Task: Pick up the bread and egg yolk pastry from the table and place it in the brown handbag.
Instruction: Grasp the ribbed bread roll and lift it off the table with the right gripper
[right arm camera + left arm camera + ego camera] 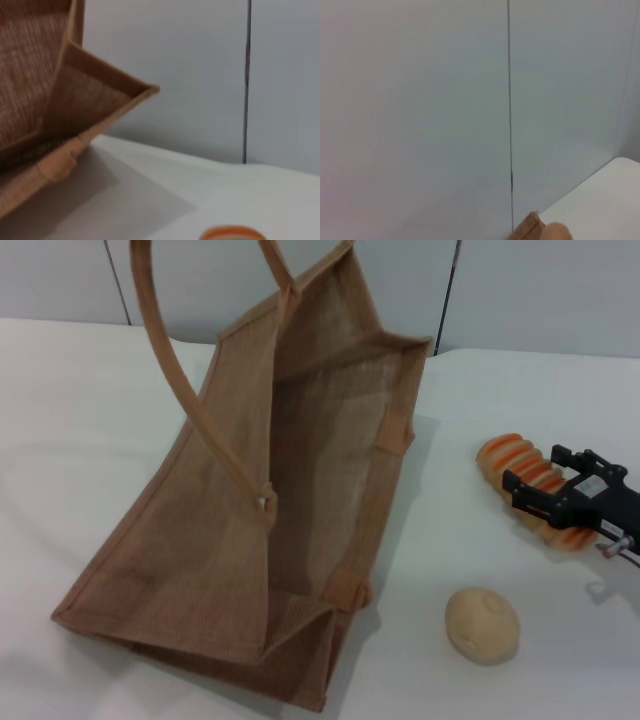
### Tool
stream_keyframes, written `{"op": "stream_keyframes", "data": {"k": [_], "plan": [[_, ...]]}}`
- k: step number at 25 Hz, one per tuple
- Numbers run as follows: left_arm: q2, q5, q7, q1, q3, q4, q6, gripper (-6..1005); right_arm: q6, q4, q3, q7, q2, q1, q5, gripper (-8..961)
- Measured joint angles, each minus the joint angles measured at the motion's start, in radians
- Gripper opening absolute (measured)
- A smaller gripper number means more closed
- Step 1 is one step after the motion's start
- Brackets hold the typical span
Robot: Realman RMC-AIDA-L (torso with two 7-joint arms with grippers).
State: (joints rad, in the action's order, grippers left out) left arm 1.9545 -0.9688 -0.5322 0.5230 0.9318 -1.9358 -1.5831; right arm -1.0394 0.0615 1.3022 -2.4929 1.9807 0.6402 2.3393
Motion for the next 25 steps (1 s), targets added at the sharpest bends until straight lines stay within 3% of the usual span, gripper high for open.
{"op": "stream_keyframes", "data": {"k": [12,25], "plan": [[0.000,0.049,-0.004,0.000,0.001,0.006,0.000,115,0.084,0.005,0.029,0.033,0.007,0.022,0.002,879],[0.000,0.052,-0.004,0.000,0.001,0.006,0.000,114,0.049,-0.001,0.019,0.044,0.000,0.015,0.024,880]]}}
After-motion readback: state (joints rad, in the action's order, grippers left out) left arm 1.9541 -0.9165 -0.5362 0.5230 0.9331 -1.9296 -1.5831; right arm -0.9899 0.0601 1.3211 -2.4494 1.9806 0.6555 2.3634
